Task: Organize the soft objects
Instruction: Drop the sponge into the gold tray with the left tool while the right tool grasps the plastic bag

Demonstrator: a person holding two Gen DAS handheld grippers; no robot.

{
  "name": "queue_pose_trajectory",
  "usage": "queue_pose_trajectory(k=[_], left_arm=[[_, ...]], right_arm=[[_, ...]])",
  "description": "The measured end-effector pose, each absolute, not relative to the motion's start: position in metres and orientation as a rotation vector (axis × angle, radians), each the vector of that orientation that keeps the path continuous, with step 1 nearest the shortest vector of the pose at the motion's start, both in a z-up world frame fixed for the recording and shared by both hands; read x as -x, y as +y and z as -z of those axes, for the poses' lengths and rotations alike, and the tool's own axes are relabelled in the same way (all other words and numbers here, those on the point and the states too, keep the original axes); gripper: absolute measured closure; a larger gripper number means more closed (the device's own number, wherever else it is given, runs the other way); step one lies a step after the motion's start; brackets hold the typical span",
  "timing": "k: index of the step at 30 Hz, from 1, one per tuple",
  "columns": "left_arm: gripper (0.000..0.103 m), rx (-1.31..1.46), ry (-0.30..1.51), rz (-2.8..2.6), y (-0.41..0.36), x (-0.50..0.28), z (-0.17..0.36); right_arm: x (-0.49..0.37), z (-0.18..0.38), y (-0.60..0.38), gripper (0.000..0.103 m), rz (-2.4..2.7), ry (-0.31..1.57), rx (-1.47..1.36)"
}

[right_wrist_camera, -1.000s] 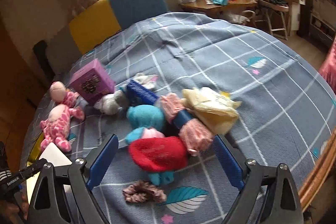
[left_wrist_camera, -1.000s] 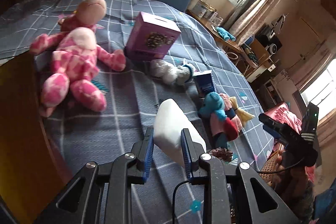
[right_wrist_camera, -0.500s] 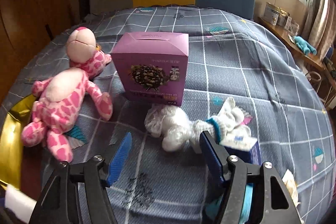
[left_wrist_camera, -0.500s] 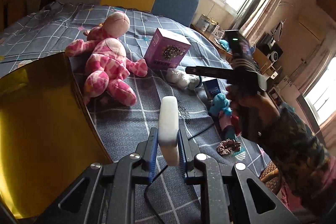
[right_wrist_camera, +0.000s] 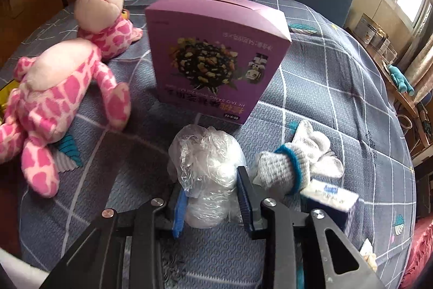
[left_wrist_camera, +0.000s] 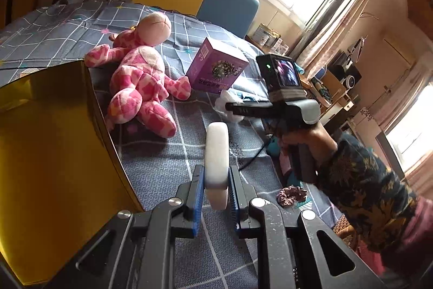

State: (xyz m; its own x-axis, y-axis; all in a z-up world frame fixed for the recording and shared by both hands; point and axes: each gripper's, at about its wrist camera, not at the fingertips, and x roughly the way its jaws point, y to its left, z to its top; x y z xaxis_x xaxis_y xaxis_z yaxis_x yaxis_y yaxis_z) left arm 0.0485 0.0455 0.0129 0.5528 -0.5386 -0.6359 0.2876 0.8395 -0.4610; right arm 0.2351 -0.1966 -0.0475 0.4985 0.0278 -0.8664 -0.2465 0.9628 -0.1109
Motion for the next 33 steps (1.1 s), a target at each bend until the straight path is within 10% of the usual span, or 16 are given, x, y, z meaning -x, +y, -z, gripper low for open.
queue_pose_trajectory(k=[29,33], left_arm=[[0.085,0.450,0.846,0.078,0.196,-0.123,-0.012],[0.065,0.472,0.920,-0.008,0.201,-0.149,0.016]], right_arm=[[-0.128,0.073,-0.185,0.067,-0.314,1.149,0.112],[-0.125,0.071,-0.184,0.067,-0.311,1.132,0.114]])
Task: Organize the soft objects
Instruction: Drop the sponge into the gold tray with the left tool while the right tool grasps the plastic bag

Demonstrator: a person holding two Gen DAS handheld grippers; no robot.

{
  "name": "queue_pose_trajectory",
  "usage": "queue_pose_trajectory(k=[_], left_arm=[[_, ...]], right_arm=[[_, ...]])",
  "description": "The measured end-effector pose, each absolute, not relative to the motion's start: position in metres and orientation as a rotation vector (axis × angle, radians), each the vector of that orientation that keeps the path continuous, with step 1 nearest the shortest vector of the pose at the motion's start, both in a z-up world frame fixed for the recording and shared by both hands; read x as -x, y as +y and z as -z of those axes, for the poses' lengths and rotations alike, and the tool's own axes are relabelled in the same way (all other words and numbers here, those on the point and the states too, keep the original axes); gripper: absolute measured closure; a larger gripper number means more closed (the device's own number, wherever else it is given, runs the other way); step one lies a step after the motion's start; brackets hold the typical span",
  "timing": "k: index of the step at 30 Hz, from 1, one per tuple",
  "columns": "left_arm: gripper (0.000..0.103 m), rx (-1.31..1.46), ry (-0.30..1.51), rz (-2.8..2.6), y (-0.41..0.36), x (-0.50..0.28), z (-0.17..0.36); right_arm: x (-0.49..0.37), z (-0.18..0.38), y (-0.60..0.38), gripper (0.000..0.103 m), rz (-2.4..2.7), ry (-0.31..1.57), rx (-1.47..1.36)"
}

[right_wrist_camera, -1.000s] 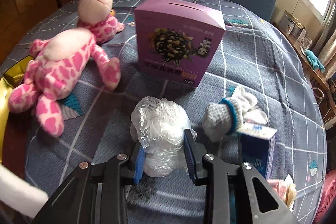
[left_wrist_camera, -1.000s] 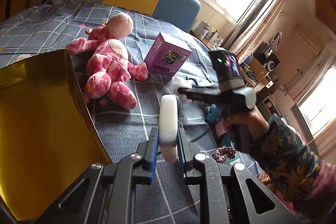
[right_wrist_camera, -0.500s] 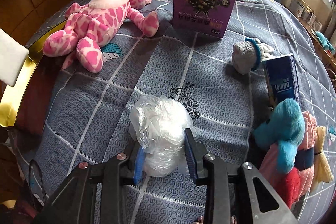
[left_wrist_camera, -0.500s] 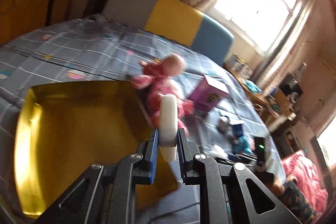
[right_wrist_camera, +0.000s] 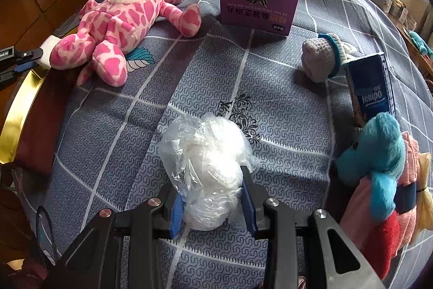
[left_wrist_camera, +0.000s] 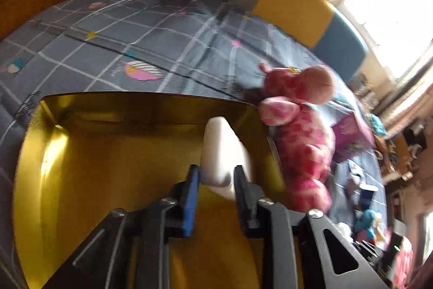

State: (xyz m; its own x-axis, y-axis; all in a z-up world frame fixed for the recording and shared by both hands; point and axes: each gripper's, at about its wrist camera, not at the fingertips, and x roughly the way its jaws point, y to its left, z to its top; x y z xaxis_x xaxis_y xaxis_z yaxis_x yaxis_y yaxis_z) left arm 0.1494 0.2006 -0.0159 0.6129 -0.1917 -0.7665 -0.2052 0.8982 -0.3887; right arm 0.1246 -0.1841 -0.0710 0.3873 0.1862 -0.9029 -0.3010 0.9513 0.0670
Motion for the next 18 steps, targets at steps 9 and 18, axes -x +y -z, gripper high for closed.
queue_pose_trajectory(k=[9,18], left_arm=[[0.039,0.356,0.860,-0.182,0.211,-0.113,0.000],[0.025,0.218,0.793,-0.186,0.177,-0.047,-0.017]], right_arm=[[-0.124,0.072,-0.182,0.067,-0.288,1.098,0.158],[-0.115,0.061,-0.170,0.068,-0.228,1.062,0.192]])
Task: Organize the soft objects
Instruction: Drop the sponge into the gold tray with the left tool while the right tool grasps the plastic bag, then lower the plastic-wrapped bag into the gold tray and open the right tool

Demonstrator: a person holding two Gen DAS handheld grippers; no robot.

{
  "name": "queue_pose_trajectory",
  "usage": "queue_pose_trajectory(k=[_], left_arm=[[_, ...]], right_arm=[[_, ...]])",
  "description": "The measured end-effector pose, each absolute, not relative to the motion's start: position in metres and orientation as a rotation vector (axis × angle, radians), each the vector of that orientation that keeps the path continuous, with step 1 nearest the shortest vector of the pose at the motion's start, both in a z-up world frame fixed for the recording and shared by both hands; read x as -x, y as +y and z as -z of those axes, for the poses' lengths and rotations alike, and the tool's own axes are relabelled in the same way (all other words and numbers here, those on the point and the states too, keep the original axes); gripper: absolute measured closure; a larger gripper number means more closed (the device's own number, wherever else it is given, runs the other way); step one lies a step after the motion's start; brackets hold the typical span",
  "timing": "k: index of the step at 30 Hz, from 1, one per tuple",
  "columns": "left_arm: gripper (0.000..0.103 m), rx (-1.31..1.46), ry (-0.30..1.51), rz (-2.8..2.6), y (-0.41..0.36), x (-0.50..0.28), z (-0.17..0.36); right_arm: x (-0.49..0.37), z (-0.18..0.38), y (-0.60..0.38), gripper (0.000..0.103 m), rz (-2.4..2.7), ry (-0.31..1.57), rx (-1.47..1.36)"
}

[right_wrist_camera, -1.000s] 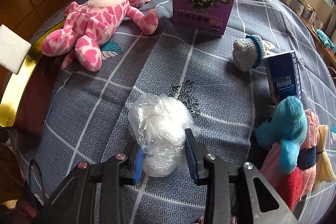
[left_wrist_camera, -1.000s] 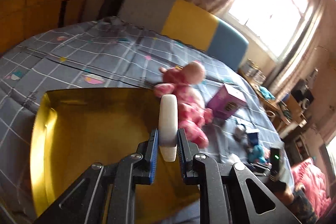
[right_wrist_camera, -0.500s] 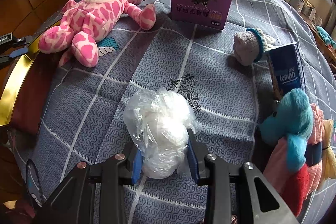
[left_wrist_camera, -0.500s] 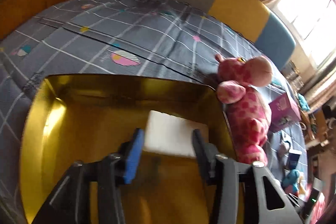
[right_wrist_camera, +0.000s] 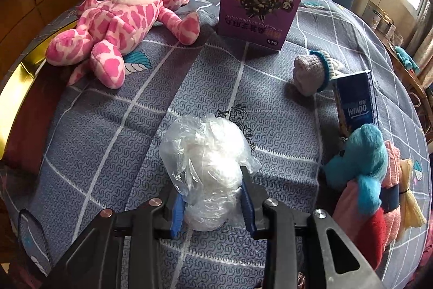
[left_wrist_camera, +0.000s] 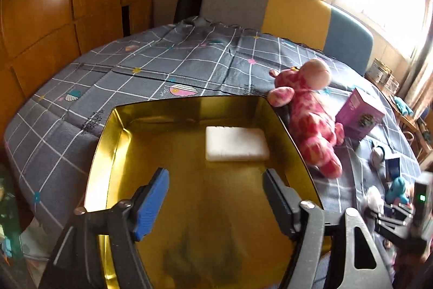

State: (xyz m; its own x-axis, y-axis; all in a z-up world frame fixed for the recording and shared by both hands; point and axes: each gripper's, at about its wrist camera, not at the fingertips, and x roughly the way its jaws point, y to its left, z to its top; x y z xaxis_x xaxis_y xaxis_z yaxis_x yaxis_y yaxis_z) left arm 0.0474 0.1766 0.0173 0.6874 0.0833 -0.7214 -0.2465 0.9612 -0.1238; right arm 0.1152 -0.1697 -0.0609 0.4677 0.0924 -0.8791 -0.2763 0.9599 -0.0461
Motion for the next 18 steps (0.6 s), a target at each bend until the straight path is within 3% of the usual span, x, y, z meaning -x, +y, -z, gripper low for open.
queue_pose_trajectory(k=[4,18], left_arm=[[0.020,0.228,0.774,-0.168,0.167,-0.027,-0.020],[0.017,0.236,0.769,-0.215,0.168,0.002,-0.017]], right_arm=[[-0.107,0.039,-0.158,0.068,-0.270,1.013,0.133],[-0.067,-0.007,-0.032,0.068,-0.601,0.895,0.216]])
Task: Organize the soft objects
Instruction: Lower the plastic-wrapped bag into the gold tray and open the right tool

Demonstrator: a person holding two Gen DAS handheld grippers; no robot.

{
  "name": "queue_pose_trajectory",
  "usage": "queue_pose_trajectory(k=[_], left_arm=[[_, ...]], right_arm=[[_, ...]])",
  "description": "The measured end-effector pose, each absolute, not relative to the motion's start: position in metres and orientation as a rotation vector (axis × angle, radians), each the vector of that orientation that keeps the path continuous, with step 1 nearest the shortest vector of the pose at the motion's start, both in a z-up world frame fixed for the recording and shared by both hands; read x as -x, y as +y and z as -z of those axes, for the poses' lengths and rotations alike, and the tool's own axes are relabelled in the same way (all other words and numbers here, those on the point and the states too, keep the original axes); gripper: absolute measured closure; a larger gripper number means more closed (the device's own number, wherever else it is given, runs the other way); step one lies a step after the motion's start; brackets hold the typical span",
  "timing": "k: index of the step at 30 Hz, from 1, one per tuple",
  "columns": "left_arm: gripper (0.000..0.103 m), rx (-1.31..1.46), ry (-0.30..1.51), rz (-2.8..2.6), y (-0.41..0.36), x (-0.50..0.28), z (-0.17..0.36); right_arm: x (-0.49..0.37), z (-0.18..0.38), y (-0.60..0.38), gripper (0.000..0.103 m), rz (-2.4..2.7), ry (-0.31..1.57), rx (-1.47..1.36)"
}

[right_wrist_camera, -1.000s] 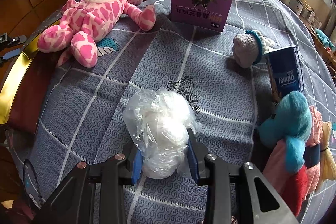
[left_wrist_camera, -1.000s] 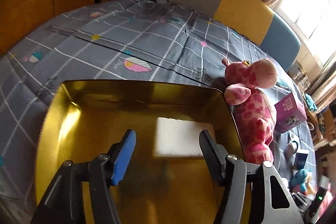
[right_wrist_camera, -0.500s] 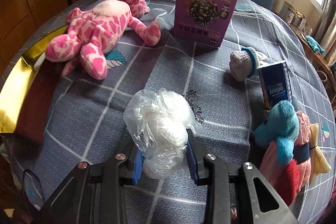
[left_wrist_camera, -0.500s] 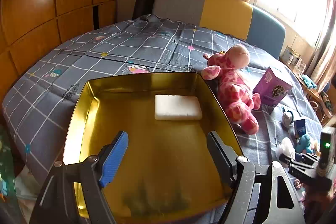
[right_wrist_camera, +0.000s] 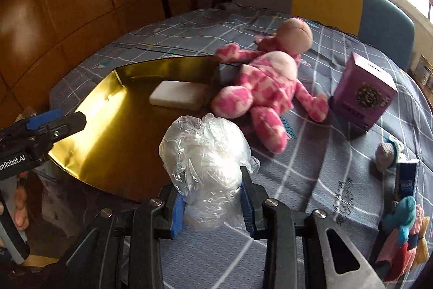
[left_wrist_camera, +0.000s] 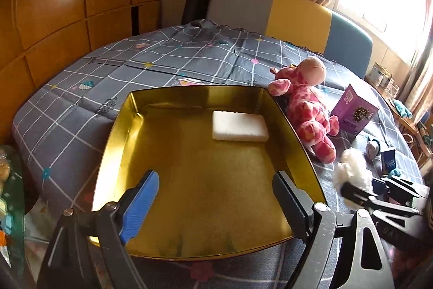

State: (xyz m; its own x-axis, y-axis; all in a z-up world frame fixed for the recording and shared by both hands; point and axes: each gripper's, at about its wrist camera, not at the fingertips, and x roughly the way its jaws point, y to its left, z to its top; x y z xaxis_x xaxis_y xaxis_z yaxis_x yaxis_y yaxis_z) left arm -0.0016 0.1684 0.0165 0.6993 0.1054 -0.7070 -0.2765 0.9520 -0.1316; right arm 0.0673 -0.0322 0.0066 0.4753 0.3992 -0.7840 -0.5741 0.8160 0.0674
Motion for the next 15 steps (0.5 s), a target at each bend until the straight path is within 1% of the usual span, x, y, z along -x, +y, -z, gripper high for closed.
queue_pose_trajectory(k=[8,15], left_arm=[[0.017,0.251,0.760,-0.242,0.182,0.012,-0.014],[0.015,0.271,0.748,-0.262,0.193,0.020,-0.014]], right_arm=[[-0.066,-0.013,0.035,0.068,-0.677,0.873,0.294],[-0.101,0.011,0.069,0.066,-0.608,0.914,0.361]])
